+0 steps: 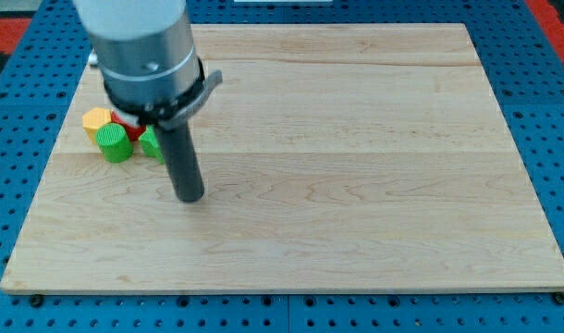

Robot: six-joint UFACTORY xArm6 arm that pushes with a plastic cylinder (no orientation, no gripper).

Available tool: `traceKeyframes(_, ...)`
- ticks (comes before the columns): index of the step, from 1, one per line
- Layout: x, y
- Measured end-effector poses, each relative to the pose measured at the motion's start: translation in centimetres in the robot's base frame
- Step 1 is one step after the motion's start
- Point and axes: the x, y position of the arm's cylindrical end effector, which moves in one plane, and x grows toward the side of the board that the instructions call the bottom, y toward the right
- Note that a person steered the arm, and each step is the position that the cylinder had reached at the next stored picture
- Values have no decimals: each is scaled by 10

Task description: Move the green star to the top right side of the board

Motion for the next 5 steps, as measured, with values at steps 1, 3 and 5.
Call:
traceKeyframes(1,15,-53)
traceKeyframes(3,-38,-101)
traceKeyframes(5,-56,-58)
